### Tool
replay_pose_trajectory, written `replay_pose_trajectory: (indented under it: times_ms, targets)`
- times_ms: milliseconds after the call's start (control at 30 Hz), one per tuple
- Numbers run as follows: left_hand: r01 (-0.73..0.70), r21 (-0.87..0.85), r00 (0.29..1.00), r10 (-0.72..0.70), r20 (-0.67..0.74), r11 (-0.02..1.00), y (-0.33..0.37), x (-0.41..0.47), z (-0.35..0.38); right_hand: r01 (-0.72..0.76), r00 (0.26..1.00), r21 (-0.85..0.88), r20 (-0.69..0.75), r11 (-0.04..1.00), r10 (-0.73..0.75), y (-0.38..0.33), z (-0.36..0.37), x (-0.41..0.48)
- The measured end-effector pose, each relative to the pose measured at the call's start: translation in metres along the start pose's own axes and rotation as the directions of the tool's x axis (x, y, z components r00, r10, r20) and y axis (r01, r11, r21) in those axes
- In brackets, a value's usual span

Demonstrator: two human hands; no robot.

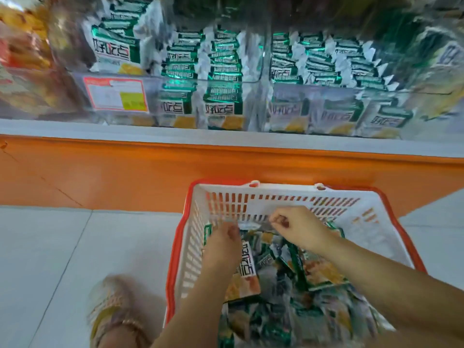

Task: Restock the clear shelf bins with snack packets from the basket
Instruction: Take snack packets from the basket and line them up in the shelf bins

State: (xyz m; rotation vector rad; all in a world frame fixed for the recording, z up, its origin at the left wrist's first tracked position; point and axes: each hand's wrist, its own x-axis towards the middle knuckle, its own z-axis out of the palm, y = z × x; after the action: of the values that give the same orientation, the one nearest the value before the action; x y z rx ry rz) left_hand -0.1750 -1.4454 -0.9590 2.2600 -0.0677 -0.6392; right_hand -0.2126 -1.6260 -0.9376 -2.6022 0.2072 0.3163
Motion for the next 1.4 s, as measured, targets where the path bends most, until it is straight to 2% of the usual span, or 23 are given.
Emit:
replay_pose_trajectory:
  times_ms: [67, 133, 267, 367, 467, 600, 733, 800, 867, 967, 1067, 1133, 1267, 1400]
  targets:
    - [0.034, 0.141, 0.988, -0.055, 0.147, 0.989, -0.016, 0.004, 0.013, 0.0, 0.995, -0.134, 0.095, 0.991, 0.013, 0.02, 0.02, 0.0]
    - [-0.002, 0.294, 0.966, -0.073, 0.246, 0.956, -0.03, 0.006, 0.025, 0.091, 0.975, -0.295, 0.219, 0.951, -0.026, 0.036, 0.037, 0.0]
    - [-0.059, 0.465, 0.959, -0.079, 0.272, 0.883, -0.036, 0.0, 0.034, 0.264, 0.901, -0.612, 0.432, 0.745, 0.035, 0.049, 0.058, -0.005]
    - [-0.039, 0.478, 0.968, -0.086, 0.236, 0.878, -0.039, 0.0, 0.039, 0.264, 0.909, -0.707, 0.41, 0.656, 0.076, 0.051, 0.066, -0.002]
    - [-0.037, 0.485, 0.965, -0.094, 0.243, 0.874, -0.041, 0.001, 0.041, 0.219, 0.926, -0.694, 0.369, 0.686, 0.078, 0.051, 0.068, 0.002]
    - [-0.045, 0.466, 0.962, -0.088, 0.259, 0.884, -0.037, 0.001, 0.037, 0.099, 0.965, -0.532, 0.258, 0.841, 0.049, 0.048, 0.056, -0.001]
    - [-0.036, 0.434, 0.94, -0.117, 0.32, 0.9, -0.026, -0.003, 0.027, 0.042, 0.985, -0.277, 0.171, 0.96, 0.007, 0.028, 0.029, -0.008]
    - [-0.074, 0.386, 0.935, -0.071, 0.349, 0.92, -0.013, -0.008, 0.016, -0.004, 0.992, -0.069, 0.126, 0.998, 0.013, 0.009, 0.011, -0.011]
    - [-0.151, 0.264, 0.913, 0.032, 0.407, 0.953, 0.004, -0.014, 0.001, -0.055, 0.995, 0.133, 0.084, 0.99, 0.044, -0.012, -0.01, -0.014]
    - [-0.223, 0.09, 0.877, 0.16, 0.452, 0.971, 0.038, -0.028, -0.032, -0.045, 0.999, 0.271, -0.01, 0.961, 0.05, -0.043, -0.041, -0.018]
    - [-0.297, 0.036, 0.901, 0.268, 0.34, 0.954, 0.067, -0.045, -0.067, -0.032, 0.992, 0.33, -0.102, 0.943, 0.069, -0.077, -0.071, -0.023]
    - [-0.318, -0.04, 0.903, 0.315, 0.294, 0.947, 0.083, -0.06, -0.092, -0.023, 0.983, 0.432, -0.156, 0.901, 0.1, -0.101, -0.091, -0.027]
    - [-0.429, -0.095, 0.86, 0.439, 0.259, 0.898, 0.109, -0.092, -0.141, 0.042, 0.973, 0.563, -0.212, 0.826, 0.095, -0.151, -0.126, -0.04]
    - [-0.403, -0.205, 0.881, 0.438, 0.176, 0.892, 0.12, -0.111, -0.183, 0.151, 0.944, 0.596, -0.324, 0.789, 0.063, -0.196, -0.148, -0.049]
